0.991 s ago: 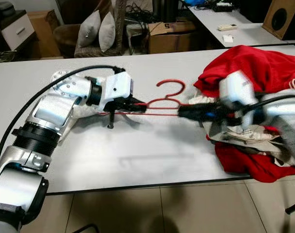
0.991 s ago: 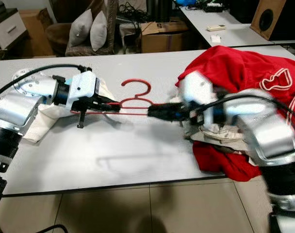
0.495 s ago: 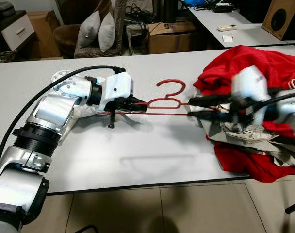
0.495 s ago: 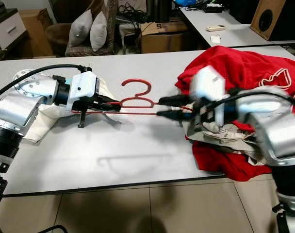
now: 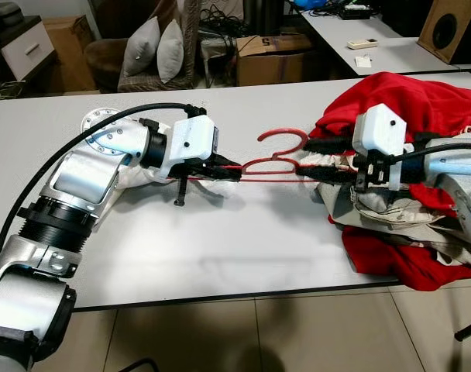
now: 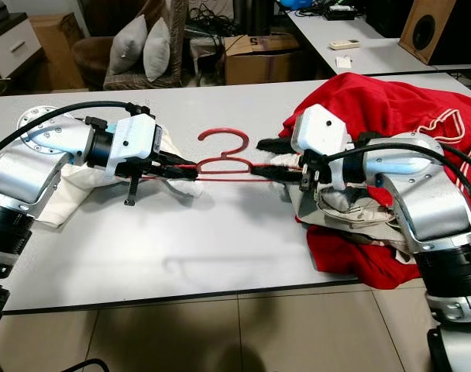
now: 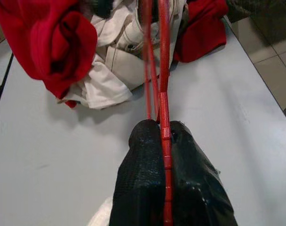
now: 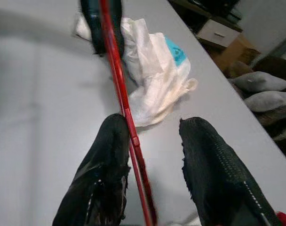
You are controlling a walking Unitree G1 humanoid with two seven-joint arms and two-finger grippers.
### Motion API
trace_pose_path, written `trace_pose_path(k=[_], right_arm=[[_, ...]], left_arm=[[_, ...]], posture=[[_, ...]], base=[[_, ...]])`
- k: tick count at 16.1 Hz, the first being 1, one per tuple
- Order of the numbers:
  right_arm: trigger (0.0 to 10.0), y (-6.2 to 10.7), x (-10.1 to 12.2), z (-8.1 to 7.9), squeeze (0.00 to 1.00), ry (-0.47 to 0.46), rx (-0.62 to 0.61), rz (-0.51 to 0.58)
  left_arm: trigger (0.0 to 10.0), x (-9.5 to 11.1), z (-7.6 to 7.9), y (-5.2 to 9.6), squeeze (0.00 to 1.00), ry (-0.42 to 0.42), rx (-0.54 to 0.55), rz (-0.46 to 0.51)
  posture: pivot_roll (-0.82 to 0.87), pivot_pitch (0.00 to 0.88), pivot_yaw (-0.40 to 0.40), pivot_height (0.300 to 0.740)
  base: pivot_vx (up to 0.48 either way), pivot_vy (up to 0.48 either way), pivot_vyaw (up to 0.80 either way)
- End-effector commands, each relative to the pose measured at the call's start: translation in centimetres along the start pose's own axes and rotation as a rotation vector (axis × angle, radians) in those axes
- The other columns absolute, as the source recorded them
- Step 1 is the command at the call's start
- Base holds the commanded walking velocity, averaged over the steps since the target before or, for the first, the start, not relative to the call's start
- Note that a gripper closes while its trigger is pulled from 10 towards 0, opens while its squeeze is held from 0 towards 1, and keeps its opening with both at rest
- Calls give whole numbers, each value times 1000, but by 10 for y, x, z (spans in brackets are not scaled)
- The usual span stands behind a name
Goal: Hang hanger
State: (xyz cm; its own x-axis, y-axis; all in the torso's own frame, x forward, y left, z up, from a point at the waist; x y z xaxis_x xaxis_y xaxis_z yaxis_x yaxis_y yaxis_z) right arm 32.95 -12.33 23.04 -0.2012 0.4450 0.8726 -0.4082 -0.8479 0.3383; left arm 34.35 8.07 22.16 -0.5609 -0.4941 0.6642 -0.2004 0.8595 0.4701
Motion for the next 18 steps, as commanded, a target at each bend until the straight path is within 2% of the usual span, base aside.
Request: trace_pose_path(k=[1,2,3,4,5,18], right_arm=[[10000,-7,10,-11,0,14,76,37],[10000,-9,10,-16,0,0,109,43],[9059,-10,9,-20,0,-14,130,46],[9059,-11,8,-20,0,-18,133,47],[196,-12,8,-21,0,-30,140,51],[0,-12,5,-17,0,-54,145,34]], left_arm=[[0,2,3,-3,0,-20,-17,-2],[0,3,2,-4,0,-27,-12,-3],[0,4,0,-4,0,-31,-8,-2],[0,4,0,-4,0,-33,-7,-1],[0,6,0,-4,0,-39,-11,2],[0,11,-6,-4,0,-53,2,8]], posture=[[31,0,41,740],[31,0,42,740],[31,0,42,740],[31,0,42,740],[31,0,42,740],[25,0,40,740]], base=[[0,0,0],[0,0,0],[0,0,0],[0,0,0],[0,0,0],[0,0,0]])
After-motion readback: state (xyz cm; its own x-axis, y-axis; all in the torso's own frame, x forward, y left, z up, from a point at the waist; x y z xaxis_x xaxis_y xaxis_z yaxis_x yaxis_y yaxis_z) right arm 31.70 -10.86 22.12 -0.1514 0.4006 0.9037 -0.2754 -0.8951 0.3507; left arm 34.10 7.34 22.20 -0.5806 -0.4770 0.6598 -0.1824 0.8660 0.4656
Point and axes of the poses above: a point about 5 cm out from each wrist's last joint towards the gripper, its own y axis pointing back from the gripper into the wrist, its own x axis along the axis of the wrist's last joint, z = x × y, the point moved 6 cm from there along -y, pointing out of the wrist towards the gripper, and after that the axes turned 7 degrees about -y, right-handed, at the moved point
